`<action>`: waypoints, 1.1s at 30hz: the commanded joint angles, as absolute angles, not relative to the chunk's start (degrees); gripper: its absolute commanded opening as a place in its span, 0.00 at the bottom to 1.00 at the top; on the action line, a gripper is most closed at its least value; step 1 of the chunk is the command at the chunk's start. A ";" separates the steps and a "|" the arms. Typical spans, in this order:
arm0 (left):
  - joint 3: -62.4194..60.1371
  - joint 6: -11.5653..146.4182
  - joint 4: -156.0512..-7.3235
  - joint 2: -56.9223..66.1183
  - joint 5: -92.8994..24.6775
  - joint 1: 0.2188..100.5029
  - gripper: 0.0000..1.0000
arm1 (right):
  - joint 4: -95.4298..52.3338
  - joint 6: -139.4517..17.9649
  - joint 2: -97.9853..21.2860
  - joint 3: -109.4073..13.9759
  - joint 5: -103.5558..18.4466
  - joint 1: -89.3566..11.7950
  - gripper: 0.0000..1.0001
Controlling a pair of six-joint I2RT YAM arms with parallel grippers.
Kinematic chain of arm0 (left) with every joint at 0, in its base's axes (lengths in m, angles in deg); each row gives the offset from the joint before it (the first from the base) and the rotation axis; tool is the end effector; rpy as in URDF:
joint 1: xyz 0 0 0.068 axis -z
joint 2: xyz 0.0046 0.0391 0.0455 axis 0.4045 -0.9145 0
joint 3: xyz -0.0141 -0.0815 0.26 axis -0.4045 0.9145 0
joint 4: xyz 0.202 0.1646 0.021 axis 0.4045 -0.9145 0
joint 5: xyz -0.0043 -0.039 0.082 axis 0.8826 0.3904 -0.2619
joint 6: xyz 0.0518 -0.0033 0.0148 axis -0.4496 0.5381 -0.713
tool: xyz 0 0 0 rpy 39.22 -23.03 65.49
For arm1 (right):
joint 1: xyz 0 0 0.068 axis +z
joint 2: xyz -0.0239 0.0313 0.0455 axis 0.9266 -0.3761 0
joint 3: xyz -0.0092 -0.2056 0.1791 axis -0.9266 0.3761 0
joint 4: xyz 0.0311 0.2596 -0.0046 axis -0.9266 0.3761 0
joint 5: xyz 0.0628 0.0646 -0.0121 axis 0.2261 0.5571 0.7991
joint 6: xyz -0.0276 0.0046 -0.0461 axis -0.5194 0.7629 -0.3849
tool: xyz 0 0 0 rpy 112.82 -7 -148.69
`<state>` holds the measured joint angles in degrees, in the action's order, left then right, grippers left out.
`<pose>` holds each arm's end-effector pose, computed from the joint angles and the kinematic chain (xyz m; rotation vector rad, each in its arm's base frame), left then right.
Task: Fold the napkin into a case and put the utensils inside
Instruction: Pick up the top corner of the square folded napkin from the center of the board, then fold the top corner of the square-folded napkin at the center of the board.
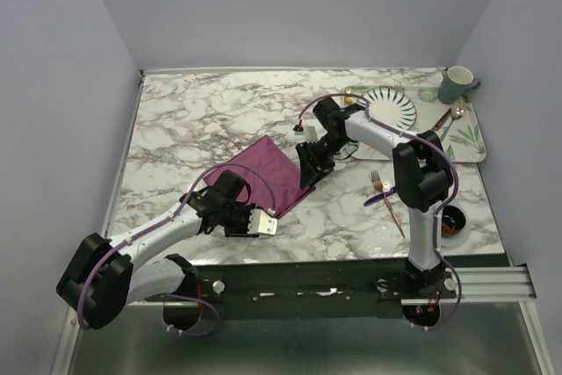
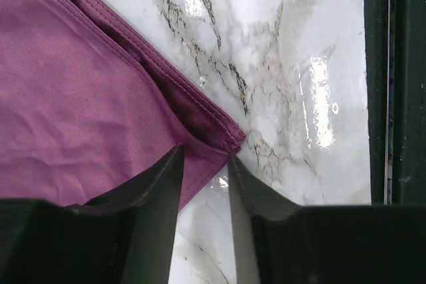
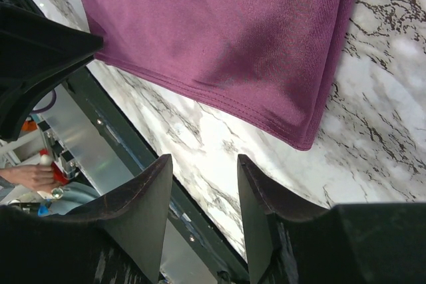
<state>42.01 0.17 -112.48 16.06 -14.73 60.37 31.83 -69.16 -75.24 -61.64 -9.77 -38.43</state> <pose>0.1397 -0.1240 0.1650 1.9502 1.6719 -0.5220 0.3380 0.2175 0.1827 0.8453 -2.7751 -1.0827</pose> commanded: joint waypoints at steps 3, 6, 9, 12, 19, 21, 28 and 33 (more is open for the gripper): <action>40.44 0.83 -111.83 16.37 -14.77 60.69 0.34 | 32.61 -69.14 -76.01 -61.38 -7.92 -38.90 0.52; 39.92 1.09 -112.27 16.63 -15.30 60.69 0.28 | 32.61 -69.14 -76.18 -61.38 -7.92 -38.90 0.52; 39.13 1.61 -112.97 17.16 -15.30 60.77 0.24 | 32.61 -69.14 -76.18 -61.20 -7.74 -38.90 0.52; 38.16 2.32 -112.88 17.08 -15.82 60.69 0.22 | 32.53 -69.23 -76.19 -61.20 -7.75 -38.82 0.52; 32.02 4.60 -110.60 11.82 -16.97 58.32 0.11 | 32.35 -68.79 -76.54 -61.38 -8.53 -39.17 0.52; 30.08 5.39 -108.93 9.70 -16.97 56.92 0.10 | 32.17 -68.61 -76.54 -61.55 -8.89 -39.78 0.52; 10.69 8.47 -112.09 -8.73 -12.14 47.60 0.10 | 32.00 -68.52 -76.89 -62.34 -8.89 -42.59 0.52; 1.61 9.97 -111.74 -17.37 -11.43 45.05 0.09 | 32.26 -68.96 -76.89 -62.08 -8.62 -43.56 0.52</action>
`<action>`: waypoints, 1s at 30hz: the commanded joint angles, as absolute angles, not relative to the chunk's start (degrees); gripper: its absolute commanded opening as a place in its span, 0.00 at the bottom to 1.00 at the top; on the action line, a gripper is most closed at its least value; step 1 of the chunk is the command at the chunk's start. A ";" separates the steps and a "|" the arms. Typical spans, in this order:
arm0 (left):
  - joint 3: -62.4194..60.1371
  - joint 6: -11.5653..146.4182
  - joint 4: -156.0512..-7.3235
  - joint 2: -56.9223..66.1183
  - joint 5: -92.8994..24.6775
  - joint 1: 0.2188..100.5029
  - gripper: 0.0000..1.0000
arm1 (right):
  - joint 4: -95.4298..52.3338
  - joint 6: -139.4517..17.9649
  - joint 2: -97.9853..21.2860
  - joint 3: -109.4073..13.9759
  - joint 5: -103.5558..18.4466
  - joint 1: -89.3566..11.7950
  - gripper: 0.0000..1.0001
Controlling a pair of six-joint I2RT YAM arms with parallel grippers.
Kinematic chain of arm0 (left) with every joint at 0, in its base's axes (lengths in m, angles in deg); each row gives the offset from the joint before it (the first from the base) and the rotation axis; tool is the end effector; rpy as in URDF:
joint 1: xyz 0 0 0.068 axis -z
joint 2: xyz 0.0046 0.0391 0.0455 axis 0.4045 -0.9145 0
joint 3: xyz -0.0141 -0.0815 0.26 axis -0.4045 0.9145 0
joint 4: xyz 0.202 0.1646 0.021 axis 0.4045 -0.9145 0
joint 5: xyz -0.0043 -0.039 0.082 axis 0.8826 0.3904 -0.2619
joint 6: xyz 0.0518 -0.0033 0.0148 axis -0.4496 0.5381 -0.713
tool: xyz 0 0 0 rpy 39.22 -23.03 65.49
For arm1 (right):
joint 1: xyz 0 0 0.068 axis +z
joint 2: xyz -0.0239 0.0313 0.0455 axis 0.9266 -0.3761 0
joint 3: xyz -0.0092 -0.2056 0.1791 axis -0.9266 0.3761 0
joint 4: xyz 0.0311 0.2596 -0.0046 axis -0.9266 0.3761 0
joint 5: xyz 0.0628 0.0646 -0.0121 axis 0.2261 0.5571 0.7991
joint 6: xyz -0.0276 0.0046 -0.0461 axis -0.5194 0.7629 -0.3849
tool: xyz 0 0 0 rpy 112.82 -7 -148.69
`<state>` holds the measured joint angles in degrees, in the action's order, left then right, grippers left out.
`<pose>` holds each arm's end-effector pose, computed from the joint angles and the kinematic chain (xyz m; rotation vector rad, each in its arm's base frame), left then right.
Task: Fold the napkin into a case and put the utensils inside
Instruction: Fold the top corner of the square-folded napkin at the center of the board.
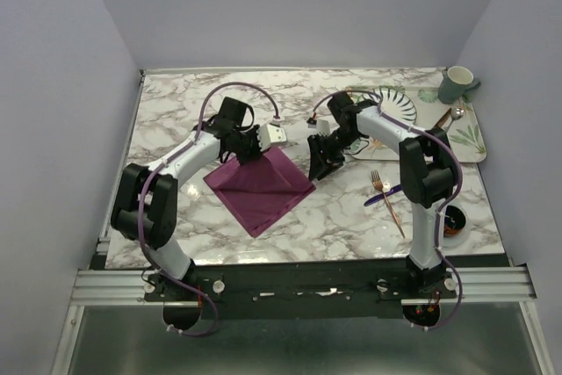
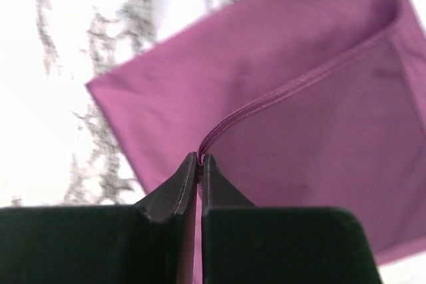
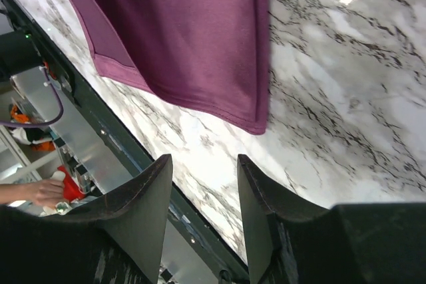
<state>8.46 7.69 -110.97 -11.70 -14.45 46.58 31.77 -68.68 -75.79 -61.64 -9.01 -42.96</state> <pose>0.2974 -0.1426 0.2227 1.5613 1.8777 -0.4283 0.3546 0.1908 0.1794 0.7217 -2.8163 -1.1058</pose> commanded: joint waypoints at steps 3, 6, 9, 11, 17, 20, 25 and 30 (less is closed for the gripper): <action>-2.09 10.58 -110.95 -21.85 -11.61 44.52 0.09 | 32.52 -69.58 -76.36 -61.21 -8.62 -43.91 0.52; -5.43 11.02 -110.95 -25.46 -11.70 43.73 0.10 | 32.61 -70.02 -76.10 -60.76 -8.62 -44.09 0.52; -7.37 11.02 -110.77 -27.48 -11.96 43.46 0.10 | 32.61 -70.28 -76.10 -60.50 -8.62 -44.09 0.52; -8.25 10.93 -110.69 -28.45 -11.96 43.46 0.10 | 32.61 -70.37 -76.27 -60.50 -8.62 -44.18 0.52; -10.09 10.58 -110.43 -30.65 -12.49 43.37 0.11 | 32.61 -70.19 -76.71 -60.59 -8.18 -44.18 0.52; -10.71 10.76 -110.33 -31.44 -12.67 42.93 0.11 | 32.70 -70.19 -76.80 -60.68 -8.18 -44.18 0.52; -10.71 11.29 -109.54 -31.97 -12.75 42.58 0.11 | 33.05 -70.19 -77.33 -61.29 -8.01 -44.09 0.52; -10.71 11.55 -108.31 -32.32 -12.84 42.41 0.11 | 33.49 -70.19 -77.50 -61.82 -7.83 -44.18 0.52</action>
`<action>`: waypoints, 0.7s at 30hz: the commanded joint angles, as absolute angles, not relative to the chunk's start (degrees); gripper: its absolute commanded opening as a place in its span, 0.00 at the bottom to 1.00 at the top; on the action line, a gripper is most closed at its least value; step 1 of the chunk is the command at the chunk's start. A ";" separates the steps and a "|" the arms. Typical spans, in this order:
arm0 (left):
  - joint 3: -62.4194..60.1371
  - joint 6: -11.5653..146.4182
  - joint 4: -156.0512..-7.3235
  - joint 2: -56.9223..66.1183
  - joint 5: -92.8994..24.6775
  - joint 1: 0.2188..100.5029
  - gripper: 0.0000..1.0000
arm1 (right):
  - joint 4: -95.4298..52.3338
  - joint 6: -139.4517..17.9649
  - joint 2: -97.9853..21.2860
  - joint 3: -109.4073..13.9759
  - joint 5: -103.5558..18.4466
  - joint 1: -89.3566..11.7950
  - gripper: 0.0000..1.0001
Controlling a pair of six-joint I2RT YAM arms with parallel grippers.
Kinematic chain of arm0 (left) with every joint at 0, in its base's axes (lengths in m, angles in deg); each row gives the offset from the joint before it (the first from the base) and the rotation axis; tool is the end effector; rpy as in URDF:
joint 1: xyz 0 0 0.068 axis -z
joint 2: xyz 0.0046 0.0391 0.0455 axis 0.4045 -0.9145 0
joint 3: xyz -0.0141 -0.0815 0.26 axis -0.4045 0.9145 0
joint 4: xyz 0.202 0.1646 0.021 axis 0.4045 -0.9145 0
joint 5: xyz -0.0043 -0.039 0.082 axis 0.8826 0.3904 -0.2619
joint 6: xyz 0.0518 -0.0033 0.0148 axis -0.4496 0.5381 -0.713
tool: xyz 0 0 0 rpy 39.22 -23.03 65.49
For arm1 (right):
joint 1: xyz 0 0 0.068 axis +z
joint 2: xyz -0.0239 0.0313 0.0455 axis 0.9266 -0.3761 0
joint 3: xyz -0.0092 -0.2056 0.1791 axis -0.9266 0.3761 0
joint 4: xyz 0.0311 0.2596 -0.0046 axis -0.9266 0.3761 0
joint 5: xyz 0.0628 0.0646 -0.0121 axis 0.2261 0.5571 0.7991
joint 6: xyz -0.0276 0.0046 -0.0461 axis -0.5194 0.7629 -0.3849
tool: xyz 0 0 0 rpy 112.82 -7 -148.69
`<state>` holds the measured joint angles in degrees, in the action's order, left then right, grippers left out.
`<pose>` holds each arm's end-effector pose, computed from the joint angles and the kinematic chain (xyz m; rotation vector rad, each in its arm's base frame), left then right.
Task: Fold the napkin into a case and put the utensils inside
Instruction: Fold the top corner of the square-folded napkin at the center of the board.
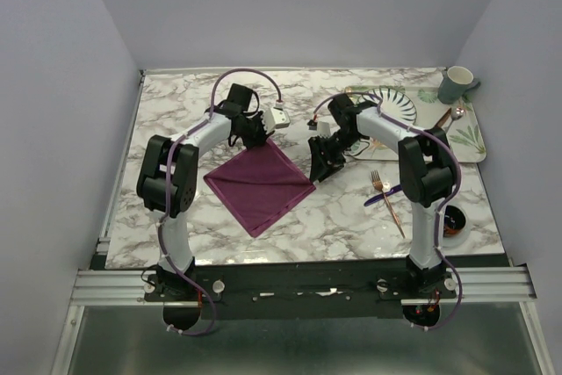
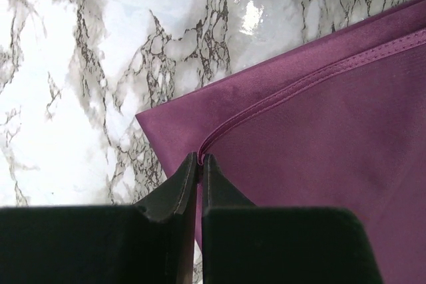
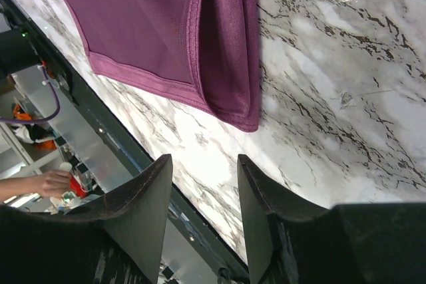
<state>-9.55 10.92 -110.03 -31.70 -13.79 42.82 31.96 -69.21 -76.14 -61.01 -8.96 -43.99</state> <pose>0.3870 -0.1510 0.1948 1.4490 1.9792 -0.4463 0.3563 0.1837 0.1742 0.6968 -2.8149 -1.0993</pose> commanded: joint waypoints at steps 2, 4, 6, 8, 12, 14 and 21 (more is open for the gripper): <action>-10.89 11.64 -108.14 -32.67 -12.93 42.32 0.12 | 33.58 -70.20 -77.59 -61.82 -7.66 -44.18 0.52; -11.32 11.55 -108.31 -33.02 -12.93 42.41 0.13 | 33.75 -70.37 -77.50 -61.82 -7.66 -44.09 0.52; -11.41 11.37 -108.40 -33.29 -12.84 42.41 0.15 | 33.75 -70.37 -77.33 -61.73 -7.74 -44.18 0.52; -11.59 11.37 -108.49 -33.37 -12.84 42.41 0.15 | 33.76 -70.37 -77.42 -61.64 -7.66 -44.18 0.52; -12.20 12.60 -108.05 -33.72 -14.33 42.41 0.23 | 33.76 -70.55 -77.07 -61.90 -7.30 -44.09 0.54; -13.25 15.05 -107.70 -33.64 -15.04 42.06 0.32 | 33.76 -70.72 -76.71 -62.17 -6.96 -44.09 0.55; -12.56 27.53 -101.90 -24.25 -14.60 37.84 0.73 | 31.83 -72.30 -72.24 -64.10 -5.11 -44.18 0.73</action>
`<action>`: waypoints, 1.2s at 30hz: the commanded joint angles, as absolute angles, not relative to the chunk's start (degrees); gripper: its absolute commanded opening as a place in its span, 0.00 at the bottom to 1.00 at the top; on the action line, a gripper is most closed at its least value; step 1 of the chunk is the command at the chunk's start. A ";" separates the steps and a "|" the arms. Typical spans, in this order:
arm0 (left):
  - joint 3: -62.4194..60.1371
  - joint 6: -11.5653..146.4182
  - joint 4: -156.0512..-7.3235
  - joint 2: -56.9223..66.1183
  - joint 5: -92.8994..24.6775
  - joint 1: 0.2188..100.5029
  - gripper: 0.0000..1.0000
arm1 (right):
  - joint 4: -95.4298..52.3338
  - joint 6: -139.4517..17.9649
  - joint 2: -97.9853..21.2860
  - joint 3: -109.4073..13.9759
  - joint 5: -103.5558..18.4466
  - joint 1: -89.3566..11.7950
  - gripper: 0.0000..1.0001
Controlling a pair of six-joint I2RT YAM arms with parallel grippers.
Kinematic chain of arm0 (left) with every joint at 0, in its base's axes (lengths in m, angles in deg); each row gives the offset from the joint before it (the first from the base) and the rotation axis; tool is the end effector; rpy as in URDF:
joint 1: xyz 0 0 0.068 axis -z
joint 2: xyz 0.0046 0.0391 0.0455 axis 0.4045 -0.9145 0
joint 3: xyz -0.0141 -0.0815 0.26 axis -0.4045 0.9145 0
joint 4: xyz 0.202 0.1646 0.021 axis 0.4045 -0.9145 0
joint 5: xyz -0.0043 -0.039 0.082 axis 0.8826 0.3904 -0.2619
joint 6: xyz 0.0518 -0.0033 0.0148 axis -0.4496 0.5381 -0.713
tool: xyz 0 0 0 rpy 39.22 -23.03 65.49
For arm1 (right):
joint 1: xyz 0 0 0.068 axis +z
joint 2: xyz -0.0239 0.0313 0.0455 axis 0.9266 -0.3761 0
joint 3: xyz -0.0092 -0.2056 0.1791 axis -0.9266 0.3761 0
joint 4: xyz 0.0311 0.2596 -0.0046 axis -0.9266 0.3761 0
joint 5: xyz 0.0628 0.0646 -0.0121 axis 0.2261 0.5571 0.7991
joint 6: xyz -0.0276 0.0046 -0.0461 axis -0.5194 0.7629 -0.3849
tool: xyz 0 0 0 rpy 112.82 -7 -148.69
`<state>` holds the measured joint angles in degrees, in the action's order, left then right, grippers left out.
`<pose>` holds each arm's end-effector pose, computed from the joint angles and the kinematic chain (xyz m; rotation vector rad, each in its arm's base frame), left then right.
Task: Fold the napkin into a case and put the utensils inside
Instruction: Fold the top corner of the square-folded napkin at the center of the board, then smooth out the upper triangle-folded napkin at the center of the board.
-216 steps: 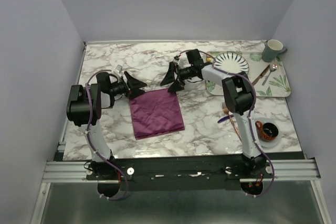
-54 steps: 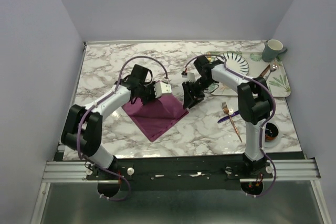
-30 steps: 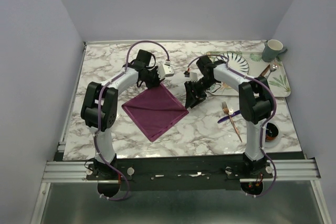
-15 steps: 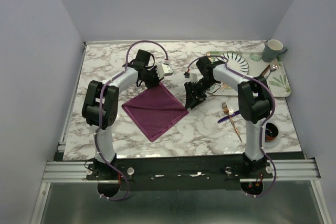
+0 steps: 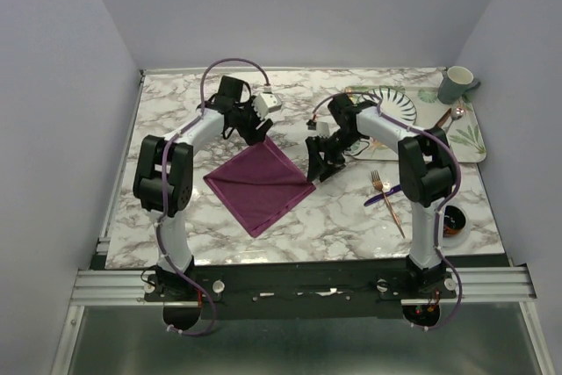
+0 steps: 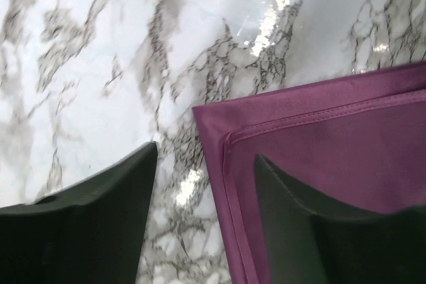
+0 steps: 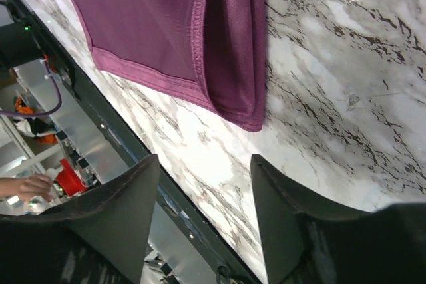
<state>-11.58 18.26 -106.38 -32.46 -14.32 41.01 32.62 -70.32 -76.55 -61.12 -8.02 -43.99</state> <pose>0.4034 -0.1420 0.2039 1.2744 2.0220 -0.4419 0.3557 0.1839 0.1722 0.7117 -2.7920 -1.1150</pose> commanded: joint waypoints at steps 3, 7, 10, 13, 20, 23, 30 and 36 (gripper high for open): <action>-11.77 30.78 -102.42 -18.01 -15.12 36.43 0.99 | 31.03 -73.44 -70.39 -67.78 -5.19 -44.09 0.85; -10.28 37.20 -103.39 -10.01 -14.69 32.57 0.99 | 29.37 -75.55 -65.40 -74.99 -8.09 -44.09 0.98; -6.78 45.69 -101.47 -3.25 -15.04 29.40 0.99 | 22.81 -76.43 -61.35 -75.80 -11.69 -44.00 1.00; -1.68 46.62 -98.39 3.87 -13.02 28.96 0.99 | 9.57 -75.12 -55.72 -69.50 -13.54 -44.09 1.00; 6.88 54.10 -109.30 7.69 -9.19 27.57 0.99 | 1.58 -65.83 -59.74 -67.26 -0.66 -44.27 1.00; 15.95 58.72 -104.41 9.15 8.40 24.31 0.99 | 3.43 -61.68 -62.47 -63.26 5.87 -42.17 1.00; 31.64 76.83 -87.95 9.25 13.70 22.98 0.97 | -3.06 -54.74 -62.12 -50.24 6.05 -35.14 1.00; 37.19 84.59 -77.47 4.07 12.39 22.98 0.84 | -6.67 -52.27 -68.00 -49.51 6.14 -32.23 1.00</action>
<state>35.57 76.67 -88.33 7.47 9.83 23.09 -1.50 -55.81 -63.70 -49.55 3.82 -32.99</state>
